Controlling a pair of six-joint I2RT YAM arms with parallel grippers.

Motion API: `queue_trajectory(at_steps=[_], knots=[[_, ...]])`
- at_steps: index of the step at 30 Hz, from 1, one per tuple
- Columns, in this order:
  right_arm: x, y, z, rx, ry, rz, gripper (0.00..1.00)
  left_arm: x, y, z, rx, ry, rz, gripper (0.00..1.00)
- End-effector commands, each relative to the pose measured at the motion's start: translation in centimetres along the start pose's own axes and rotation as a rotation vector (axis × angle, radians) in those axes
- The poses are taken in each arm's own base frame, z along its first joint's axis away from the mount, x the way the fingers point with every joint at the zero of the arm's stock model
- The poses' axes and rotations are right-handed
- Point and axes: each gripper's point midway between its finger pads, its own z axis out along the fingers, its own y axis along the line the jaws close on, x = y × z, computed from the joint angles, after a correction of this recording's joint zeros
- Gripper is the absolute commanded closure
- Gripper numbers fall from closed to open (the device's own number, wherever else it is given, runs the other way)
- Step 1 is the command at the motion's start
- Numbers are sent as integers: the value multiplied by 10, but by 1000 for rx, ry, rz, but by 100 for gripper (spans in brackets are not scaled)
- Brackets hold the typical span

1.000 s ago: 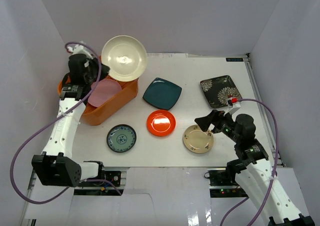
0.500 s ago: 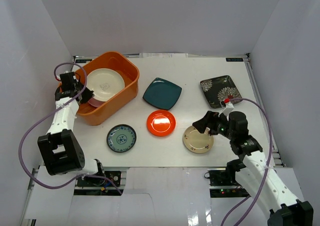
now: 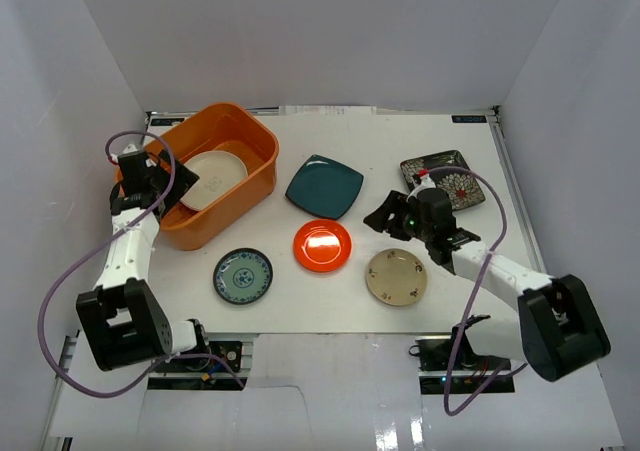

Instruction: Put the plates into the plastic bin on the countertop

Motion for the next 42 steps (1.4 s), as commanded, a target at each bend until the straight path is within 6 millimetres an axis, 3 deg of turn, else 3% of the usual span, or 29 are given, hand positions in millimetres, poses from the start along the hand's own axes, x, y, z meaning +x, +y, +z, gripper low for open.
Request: queue_trajectory(at_steps=[1,3,6,7,9,10,13,18,22,27,31,33,38,40,42], knots=[[-28,22,27,-45,-108,84,34,-23,-38,-40,158,-127,66,2],[-24,26,39,-39,-107,127,34,-24,-49,-53,189,-159,101,2],[-7,21,69,-16,-61,203,34,-16,-82,-84,325,-202,156,2],[-11,26,75,-38,-79,217,34,-8,-102,-101,407,-216,196,2],[-1,16,89,-11,-62,293,34,16,-131,-118,524,-170,277,2],[-5,19,94,-30,-79,308,34,40,-151,-130,609,-131,360,2],[3,8,112,5,-67,370,35,84,-178,-159,786,-43,489,2],[9,1,142,2,-51,456,45,129,-190,-201,987,53,601,2],[23,-2,162,-23,-9,577,54,146,-184,-201,1004,106,603,2],[12,2,171,-66,-58,637,70,152,-182,-194,992,125,597,2],[-6,7,166,-110,-115,645,92,150,-182,-186,957,119,583,2],[-20,6,155,-140,-157,632,92,152,-183,-181,938,139,565,2],[-69,29,111,-274,-230,510,92,155,-192,-167,908,199,529,2],[-78,46,87,-357,-222,466,92,163,-193,-156,889,256,516,7],[-83,50,69,-403,-222,444,92,168,-199,-156,904,302,492,9]])
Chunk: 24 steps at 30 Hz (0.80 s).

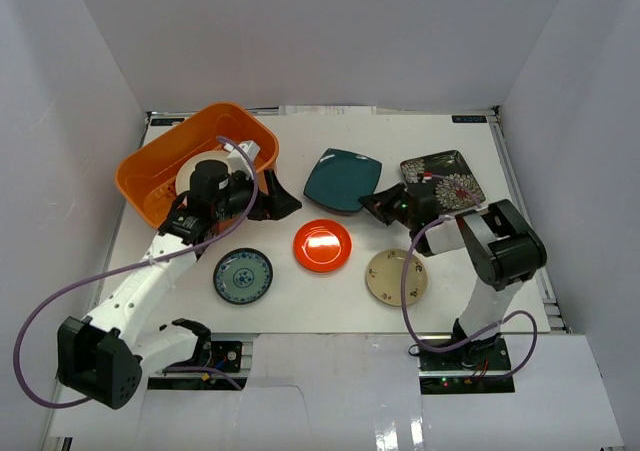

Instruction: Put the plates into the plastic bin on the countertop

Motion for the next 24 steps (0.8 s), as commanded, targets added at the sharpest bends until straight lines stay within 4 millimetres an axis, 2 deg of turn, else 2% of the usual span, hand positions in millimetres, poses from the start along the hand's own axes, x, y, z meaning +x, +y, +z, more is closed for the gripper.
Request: queue_trajectory(at_steps=[1,2,3,5,6,7,10,11,13,15,17,18,19,20,21,23,24], knots=[[-10,101,-46,-374,17,-144,92,-12,-15,8,58,10,-43,10],[-9,103,-53,-387,32,-157,92,-13,-16,10,65,13,-50,11],[-2,113,-66,-426,70,-190,92,-13,-15,13,61,17,-68,11],[8,106,-78,-421,106,-200,92,-16,-8,22,35,14,-84,11],[14,114,-90,-452,132,-225,92,-18,-6,26,26,14,-89,12],[20,110,-95,-450,152,-237,92,-17,0,33,13,22,-105,12],[32,120,-116,-504,207,-268,92,-22,5,46,5,19,-110,12],[35,120,-120,-506,218,-268,92,-16,14,55,-11,45,-121,13],[41,128,-133,-543,248,-298,92,-15,18,62,-16,50,-131,15],[47,134,-143,-569,278,-311,92,-3,17,67,25,75,-145,28],[50,136,-150,-582,295,-313,92,-3,12,68,60,62,-162,38],[51,136,-152,-583,297,-315,92,0,11,68,76,61,-168,49],[52,137,-154,-584,303,-306,92,2,10,66,76,61,-183,55],[54,136,-155,-584,309,-301,92,-5,5,61,94,29,-170,61],[55,138,-158,-598,318,-302,92,-4,5,59,92,16,-168,72],[58,138,-160,-604,345,-287,92,-8,0,52,100,-5,-160,85],[59,139,-160,-606,349,-285,92,-8,0,51,101,-10,-160,95]])
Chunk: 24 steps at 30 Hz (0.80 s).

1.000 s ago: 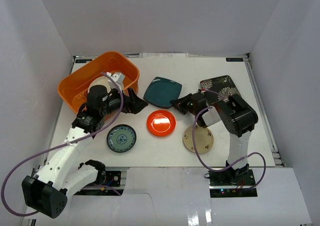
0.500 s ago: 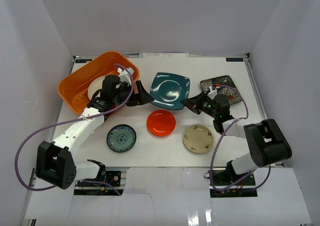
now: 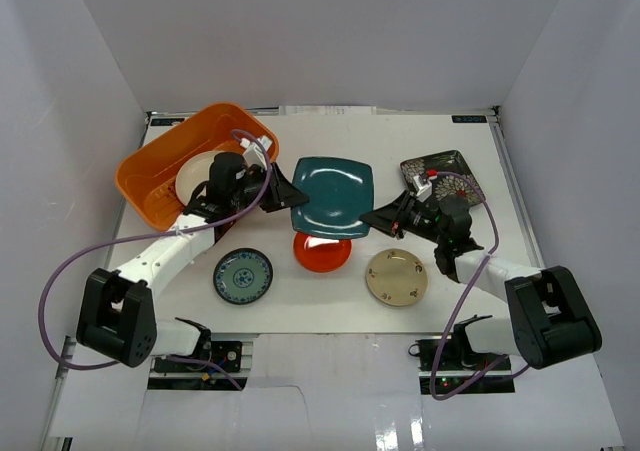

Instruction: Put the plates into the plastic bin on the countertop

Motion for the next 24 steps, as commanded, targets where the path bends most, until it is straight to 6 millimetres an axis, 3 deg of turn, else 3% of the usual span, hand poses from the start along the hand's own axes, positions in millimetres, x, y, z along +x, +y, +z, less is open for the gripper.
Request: queue_trajectory(at_steps=[1,3,4,6,7,10,13,16,18,19,21,22,24], knots=[[-1,63,-7,-219,31,-140,92,-13,-11,-10,22,-81,53,100],[0,58,-7,-199,40,-127,80,-16,-19,-15,44,-94,55,100],[2,58,-7,-193,44,-131,58,-18,-22,-16,47,-100,55,100],[3,51,-8,-155,47,-144,37,-23,-29,-21,51,-119,51,100],[3,53,-9,-150,43,-159,20,-31,-35,-24,57,-140,57,100],[3,54,-13,-114,42,-215,6,-56,-52,-37,67,-206,64,100],[4,62,-19,-127,36,-253,3,-81,-60,-55,87,-292,51,100],[7,64,-23,-126,37,-264,2,-112,-48,-83,78,-388,-9,100],[8,63,-26,-118,31,-301,2,-137,-24,-112,24,-479,-63,100],[10,54,-27,-80,33,-289,2,-153,-3,-140,-41,-558,-86,100],[11,46,-30,-42,27,-307,2,-165,15,-166,-100,-624,-123,100],[8,44,-31,-25,7,-350,2,-175,29,-190,-138,-692,-147,100],[7,35,-33,27,1,-354,3,-177,47,-205,-176,-731,-183,100]])
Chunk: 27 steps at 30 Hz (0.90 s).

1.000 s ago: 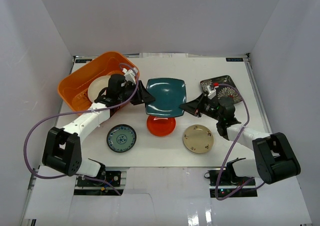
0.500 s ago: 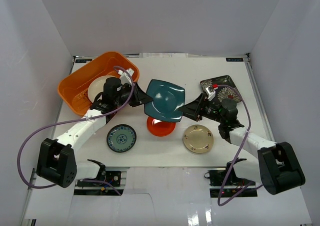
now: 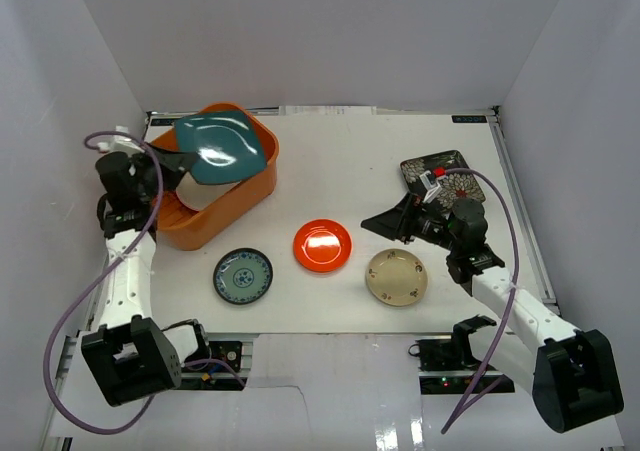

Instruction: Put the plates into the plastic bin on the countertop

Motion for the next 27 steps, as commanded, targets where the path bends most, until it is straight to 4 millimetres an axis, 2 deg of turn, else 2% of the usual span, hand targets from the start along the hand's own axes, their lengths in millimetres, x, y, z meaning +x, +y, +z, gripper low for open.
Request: queue_trajectory(at_steps=[1,4,5,8,16,19,20,22,23,25,26,27], knots=[[-6,-11,-4,81,-18,-99,3,-53,-29,-31,76,-161,-5,100],[-7,-17,-4,112,-9,-127,4,-67,7,-23,-21,-211,-39,100],[-7,-18,-4,123,-3,-127,4,-66,25,-15,-59,-207,-63,100],[-9,-23,-5,150,-13,-146,5,-64,50,4,-80,-179,-94,100],[-11,-43,0,214,-23,-124,9,-68,91,20,-198,-213,-20,100],[-15,-47,4,229,-24,-115,9,-60,112,26,-252,-193,-14,100],[-16,-49,5,235,-23,-112,9,-57,117,27,-263,-184,-21,97],[-23,-49,7,248,-45,-119,9,-50,126,31,-280,-159,-35,85],[-25,-53,7,265,-51,-116,9,-49,128,32,-284,-155,-38,69],[-33,-59,7,304,-78,-130,9,-46,132,31,-306,-152,-41,52],[-33,-65,6,337,-76,-122,9,-46,133,29,-318,-162,-38,36],[-39,-73,4,385,-100,-129,9,-46,133,28,-327,-166,-38,30]])
